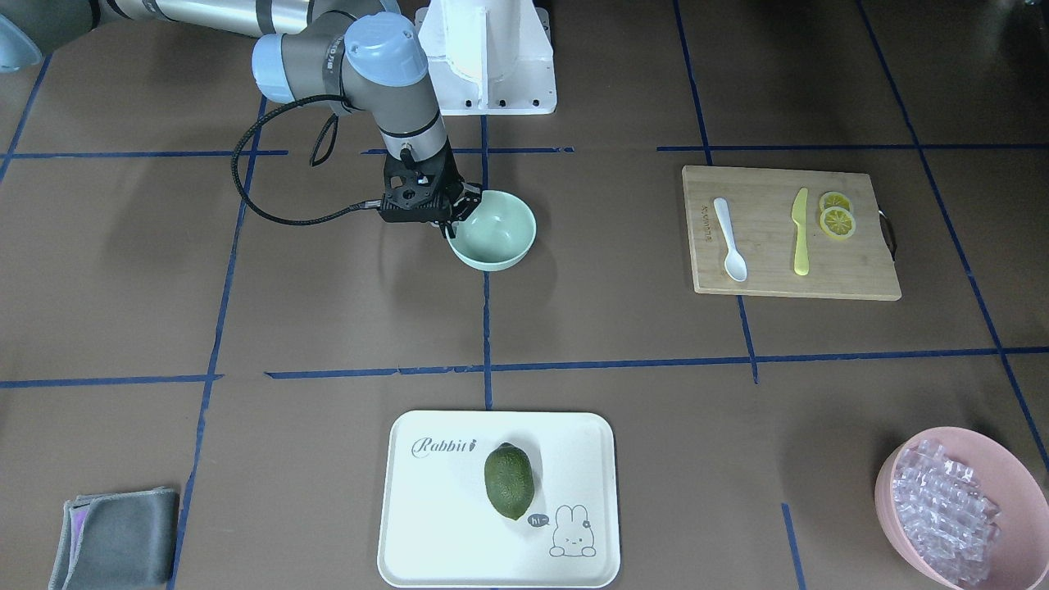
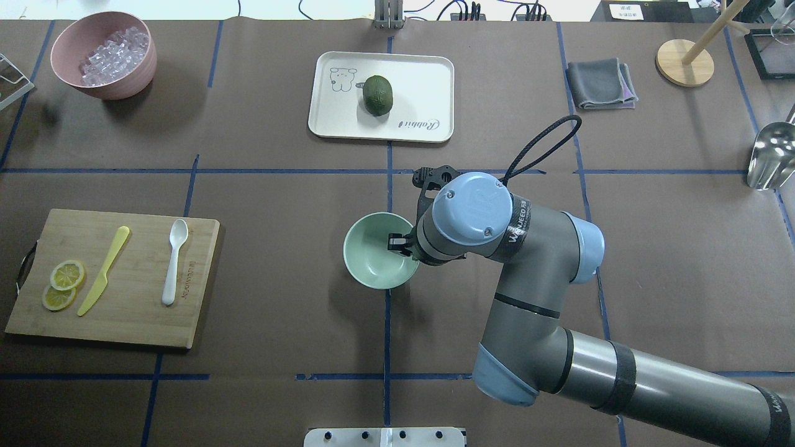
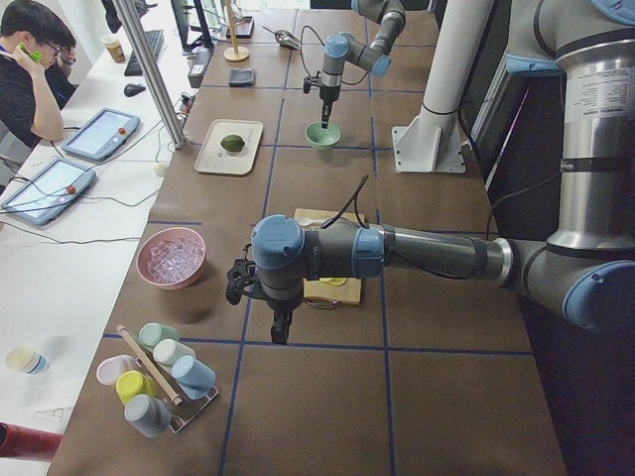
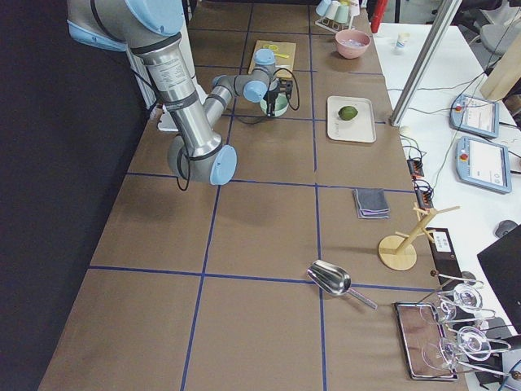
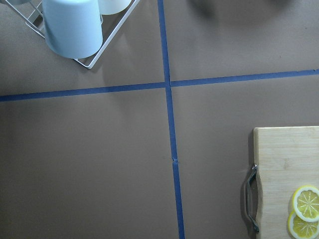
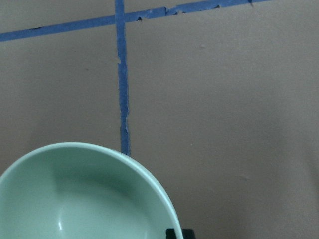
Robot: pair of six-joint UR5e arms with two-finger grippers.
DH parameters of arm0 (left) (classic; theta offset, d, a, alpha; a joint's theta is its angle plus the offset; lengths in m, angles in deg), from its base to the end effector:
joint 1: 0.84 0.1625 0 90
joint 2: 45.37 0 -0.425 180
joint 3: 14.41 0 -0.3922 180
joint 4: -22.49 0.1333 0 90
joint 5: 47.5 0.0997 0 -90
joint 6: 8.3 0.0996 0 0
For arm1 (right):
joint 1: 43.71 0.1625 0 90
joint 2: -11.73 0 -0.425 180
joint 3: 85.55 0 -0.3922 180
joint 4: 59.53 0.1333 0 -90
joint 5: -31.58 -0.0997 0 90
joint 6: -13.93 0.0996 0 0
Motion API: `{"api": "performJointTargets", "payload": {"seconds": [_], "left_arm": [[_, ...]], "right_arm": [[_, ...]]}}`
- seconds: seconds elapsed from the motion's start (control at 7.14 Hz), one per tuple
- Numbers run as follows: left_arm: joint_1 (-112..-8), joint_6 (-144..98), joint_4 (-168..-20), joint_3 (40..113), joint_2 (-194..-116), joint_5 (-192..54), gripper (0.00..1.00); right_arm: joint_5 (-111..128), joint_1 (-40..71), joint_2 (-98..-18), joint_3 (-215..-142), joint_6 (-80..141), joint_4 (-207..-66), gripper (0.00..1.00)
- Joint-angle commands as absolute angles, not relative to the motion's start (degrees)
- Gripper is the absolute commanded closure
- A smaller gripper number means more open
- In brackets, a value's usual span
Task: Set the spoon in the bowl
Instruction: 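Carry the bowl with the right gripper to the table center and set it down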
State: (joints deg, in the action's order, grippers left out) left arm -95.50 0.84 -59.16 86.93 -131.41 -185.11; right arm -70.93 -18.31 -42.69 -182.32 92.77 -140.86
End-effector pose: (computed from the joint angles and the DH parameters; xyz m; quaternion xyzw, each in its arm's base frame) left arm -0.0968 -0.4518 0.6049 0.0408 0.4016 0.0323 0.9143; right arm -0.5622 -0.3906 0.2276 0.0409 -0.4373 0.0646 0.8960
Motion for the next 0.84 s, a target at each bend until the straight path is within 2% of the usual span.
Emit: {"api": "performJointTargets", "payload": {"seconds": [0.0,0.14,0.28,0.42,0.7], "left_arm": [[-95.5,0.9,-59.2,86.9,-131.4,-185.1,0.0],[-95.5,0.9,-59.2,86.9,-131.4,-185.1,0.0],[-95.5,0.9,-59.2,86.9,-131.4,-185.1,0.0],[-95.5,0.9,-59.2,87.2,-131.4,-185.1,0.0],[-94.9,0.5,-61.1,89.9,-132.1,-184.7,0.0]], "right_arm": [[-70.9,-18.4,-42.7,-181.4,92.9,-140.0,0.81],[-70.9,-18.3,-42.6,-181.4,92.9,-139.8,0.47],[-70.9,-18.3,-42.6,-181.4,92.9,-139.1,0.17],[-71.1,-18.1,-42.6,-181.5,92.9,-137.3,0.01],[-72.8,-14.5,-43.2,-185.1,92.9,-138.4,0.0]]}}
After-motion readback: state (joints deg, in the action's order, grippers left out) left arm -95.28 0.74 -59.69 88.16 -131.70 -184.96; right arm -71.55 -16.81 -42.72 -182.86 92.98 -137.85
